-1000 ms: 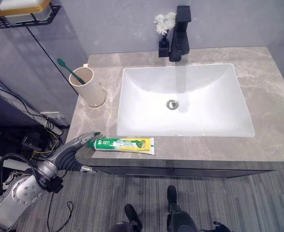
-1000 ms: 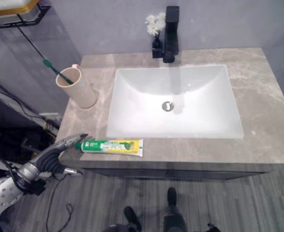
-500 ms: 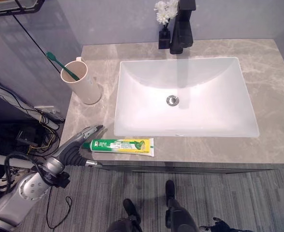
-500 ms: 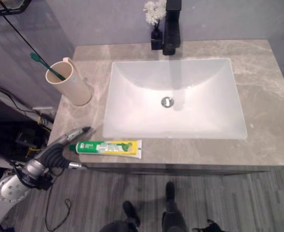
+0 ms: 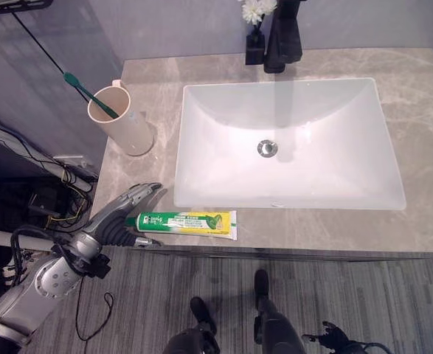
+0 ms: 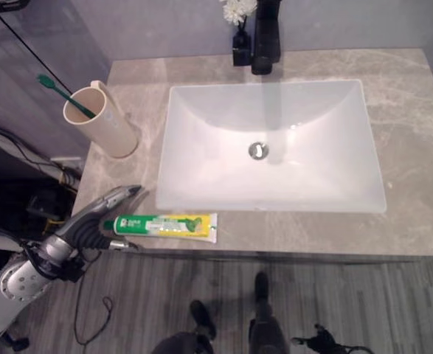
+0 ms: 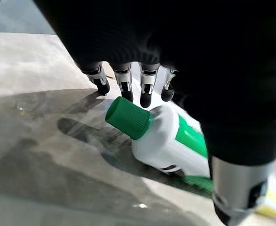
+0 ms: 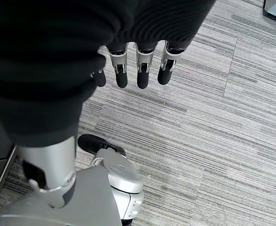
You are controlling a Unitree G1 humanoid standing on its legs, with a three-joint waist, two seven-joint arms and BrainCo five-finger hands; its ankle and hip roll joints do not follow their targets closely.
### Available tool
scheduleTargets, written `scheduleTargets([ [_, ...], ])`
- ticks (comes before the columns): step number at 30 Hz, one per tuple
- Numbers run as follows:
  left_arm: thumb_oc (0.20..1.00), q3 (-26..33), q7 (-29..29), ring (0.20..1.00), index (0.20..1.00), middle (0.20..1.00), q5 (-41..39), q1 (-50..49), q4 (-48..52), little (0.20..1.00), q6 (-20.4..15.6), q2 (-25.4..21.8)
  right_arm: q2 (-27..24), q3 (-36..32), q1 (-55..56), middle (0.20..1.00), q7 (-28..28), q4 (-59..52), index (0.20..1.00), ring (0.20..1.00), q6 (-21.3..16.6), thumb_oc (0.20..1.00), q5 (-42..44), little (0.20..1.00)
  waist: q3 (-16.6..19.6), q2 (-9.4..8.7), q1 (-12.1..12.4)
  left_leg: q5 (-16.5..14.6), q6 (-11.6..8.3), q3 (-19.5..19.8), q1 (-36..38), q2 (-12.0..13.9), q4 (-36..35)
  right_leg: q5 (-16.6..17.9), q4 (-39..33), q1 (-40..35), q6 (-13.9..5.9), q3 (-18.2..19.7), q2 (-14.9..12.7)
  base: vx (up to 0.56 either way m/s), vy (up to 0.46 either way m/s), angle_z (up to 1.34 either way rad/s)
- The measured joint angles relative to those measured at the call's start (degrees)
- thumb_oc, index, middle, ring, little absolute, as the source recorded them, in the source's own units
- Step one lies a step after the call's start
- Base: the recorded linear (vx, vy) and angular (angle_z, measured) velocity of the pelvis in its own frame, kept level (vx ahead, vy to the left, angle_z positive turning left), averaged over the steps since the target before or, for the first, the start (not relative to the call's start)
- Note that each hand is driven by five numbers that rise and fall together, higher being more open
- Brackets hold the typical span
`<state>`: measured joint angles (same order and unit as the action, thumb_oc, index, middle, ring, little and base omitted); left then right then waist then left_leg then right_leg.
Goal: Put brush and paste in cup on sink, flatten towel.
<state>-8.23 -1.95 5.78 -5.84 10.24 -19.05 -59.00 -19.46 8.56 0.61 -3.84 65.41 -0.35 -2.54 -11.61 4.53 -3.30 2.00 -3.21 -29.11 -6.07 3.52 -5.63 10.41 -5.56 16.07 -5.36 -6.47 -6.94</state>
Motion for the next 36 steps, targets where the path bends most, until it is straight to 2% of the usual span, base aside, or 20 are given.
scheduleTargets([
  [1, 0.815, 0.02, -0.08, 0.815, 0.815, 0.815, 0.76, 0.07, 0.03, 0.815, -0.03, -0.43, -0.02, 0.06, 0.0, 1.0, -0.03, -0.26, 1.0, 1.0, -0.07, 1.0, 0.0, 1.0, -0.04, 0.1, -0.06, -0.02, -0.03, -0.05, 0.0, 0.04, 0.0, 0.0, 0.0, 0.03, 0.0, 0.04, 0.02, 0.02, -0.007, -0.03],
  [2, 0.598, -0.53, -0.24, 0.598, 0.598, 0.598, 2.22, 0.39, 0.2, 0.598, -0.14, -1.51, -0.2, 0.05, 0.0, 1.0, -0.28, -0.43, 1.0, 1.0, -0.11, 1.0, 0.0, 1.0, -0.13, 0.19, -0.07, -0.15, -0.23, -0.11, -0.05, 0.08, 0.0, -0.01, 0.0, 0.13, 0.0, 0.08, 0.06, 0.0, 0.0, 0.0],
  [4, 0.485, -0.54, -1.05, 0.485, 0.485, 0.485, 3.99, 1.5, -0.13, 0.485, -0.3, -1.58, -0.65, 0.03, -0.03, 1.0, -1.04, -0.37, 1.0, 1.0, -0.18, 1.0, 0.0, 1.0, -0.27, 0.51, -0.04, -0.16, -0.23, -0.11, -0.06, 0.07, -0.01, -0.01, 0.0, 0.11, 0.0, 0.09, 0.03, 0.0, 0.0, 0.0],
  [5, 0.209, -0.47, -1.59, 0.209, 0.209, 0.209, 4.43, 1.99, -0.15, 0.209, -0.3, -1.59, -0.85, 0.02, -0.06, 1.0, -1.21, -0.37, 1.0, 1.0, -0.31, 1.0, 0.0, 1.0, -0.39, 0.64, -0.04, -0.16, -0.24, -0.1, -0.07, 0.06, -0.01, -0.01, 0.0, 0.11, 0.0, 0.08, 0.02, 0.0, 0.0, 0.0],
  [9, 0.2, -1.03, -3.54, 0.2, 0.2, 0.2, 8.85, 6.17, -0.85, 0.2, -0.14, -1.94, -1.11, 0.04, -0.6, 1.0, -1.83, -0.23, 1.0, 1.0, -1.11, 1.0, 0.0, 1.0, -0.59, 1.01, -0.51, -0.15, -0.22, -0.07, -0.1, 0.06, -0.02, -0.08, 0.0, 0.12, -0.07, 0.04, 0.01, 0.0, 0.0, 0.0],
  [13, 0.2, -5.98, -6.58, 0.2, 0.2, 0.2, 16.72, 10.68, -0.95, 0.2, -1.73, -7.58, -1.24, 0.41, -1.36, 1.0, -2.47, -0.07, 1.0, 1.0, -1.21, 1.0, 0.01, 1.0, -0.6, 1.11, -0.65, -0.04, -0.05, 0.0, -0.08, 0.04, 0.02, 0.01, 0.0, 0.08, 0.05, 0.01, 0.05, 0.0, 0.0, 0.0],
  [16, 0.2, -6.76, -8.12, 0.2, 0.2, 0.2, 19.75, 10.93, -0.67, 0.2, -2.13, -7.37, -1.26, 0.53, -1.97, 1.0, -2.55, -0.07, 1.0, 1.0, -1.36, 1.0, 0.05, 1.0, -0.58, 1.15, -0.71, -0.03, -0.04, 0.02, 0.1, 0.03, 0.07, 0.36, 0.02, -0.05, 0.4, 0.03, 0.12, 0.0, 0.0, 0.0],
  [21, 0.2, -7.72, -8.47, 0.2, 0.2, 0.2, 20.3, 11.9, -2.29, 0.2, -2.08, -5.59, -1.59, 0.35, -2.22, 1.0, -3.63, 0.3, 1.0, 1.0, -2.01, 1.0, 0.46, 1.0, -0.56, 1.12, -0.79, -0.03, -0.04, -0.05, 0.92, 0.03, 0.22, 0.46, 0.21, -0.81, 0.43, 0.19, 0.46, 0.02, 0.001, -0.01],
  [23, 0.2, -8.3, -8.41, 0.2, 0.2, 0.2, 21.66, 12.1, -3.22, 0.2, -1.95, -4.82, -1.57, -1.18, -2.33, 1.0, -3.64, 2.25, 1.0, 1.0, -2.03, 1.0, 1.9, 1.0, -0.52, 1.04, -1.02, -0.23, -0.28, -0.04, 2.63, 0.26, 0.17, -0.03, 0.01, -2.43, -0.03, 0.16, 0.58, 0.05, -0.014, -0.02],
  [26, 0.2, -7.39, -8.26, 0.2, 0.2, 0.2, 21.9, 11.07, -4.82, 0.2, -1.82, -2.31, -1.47, -5.34, -2.19, 1.0, -3.65, 4.52, 1.0, 1.0, -1.97, 1.0, 4.16, 1.0, -0.37, 0.44, -1.38, -0.57, -0.78, 0.14, 4.14, 0.67, -0.02, -0.72, 0.02, -4.11, 0.39, -0.11, 0.71, 0.04, -0.03, 0.0],
  [29, 0.2, -5.17, -8.16, 0.2, 0.2, 0.2, 22.07, 8.4, -4.78, 0.2, -1.07, -0.12, -1.44, -9.63, -1.62, 1.0, -3.66, 6.62, 1.0, 1.0, -1.64, 1.0, 7.71, 1.0, 1.33, -1.74, -2.0, -0.5, -0.86, 0.3, 5.07, 1.38, 0.01, -0.88, 0.02, -5.13, 0.78, -0.28, 1.39, 0.01, -0.022, 0.0],
  [30, 0.2, -5.2, -8.34, 0.2, 0.2, 0.2, 22.07, 7.99, -4.74, 0.2, -0.62, -0.09, -1.56, -9.94, -1.09, 1.0, -3.62, 7.0, 1.0, 1.0, -1.53, 1.0, 9.81, 1.0, 2.41, -3.22, -2.19, -0.49, -0.91, 0.3, 5.18, 1.61, 0.23, -0.77, 0.03, -5.18, 0.94, -0.25, 1.7, 0.04, -0.015, 0.0],
  [32, 0.2, -4.27, -8.36, 0.2, 0.2, 0.2, 22.21, 7.64, -4.92, 0.2, -0.02, 1.02, -1.45, -12.71, -0.68, 1.0, -3.67, 7.32, 1.0, 1.0, -1.49, 1.0, 12.78, 1.0, 3.28, -4.68, -2.28, -0.47, -0.99, 0.3, 5.51, 1.74, 0.23, -0.65, 0.15, -5.47, 1.09, -0.29, 1.85, 0.02, -0.009, -0.01],
  [33, 0.2, -4.22, -8.41, 0.2, 0.2, 0.2, 22.22, 7.68, -5.88, 0.2, 0.85, 1.54, -1.64, -16.2, -0.06, 1.0, -3.59, 7.71, 1.0, 1.0, -1.17, 1.0, 16.19, 1.0, 4.4, -6.61, -2.44, -0.53, -1.07, 0.29, 6.31, 1.89, 0.24, -0.68, 0.46, -6.25, 1.08, -0.34, 2.03, 0.0, 0.0, 0.0],
  [36, 0.2, -3.34, -9.04, 0.2, 0.2, 0.2, 22.18, 7.98, -6.52, 0.2, 1.92, 1.54, -2.17, -19.35, 0.68, 1.0, -3.54, 8.12, 1.0, 1.0, -0.99, 1.0, 20.59, 1.0, 6.08, -9.1, -2.48, -0.56, -1.1, 0.2, 6.49, 1.84, 0.23, -0.75, 0.18, -6.35, 1.07, -0.29, 1.94, 0.0, 0.0, 0.0],
])
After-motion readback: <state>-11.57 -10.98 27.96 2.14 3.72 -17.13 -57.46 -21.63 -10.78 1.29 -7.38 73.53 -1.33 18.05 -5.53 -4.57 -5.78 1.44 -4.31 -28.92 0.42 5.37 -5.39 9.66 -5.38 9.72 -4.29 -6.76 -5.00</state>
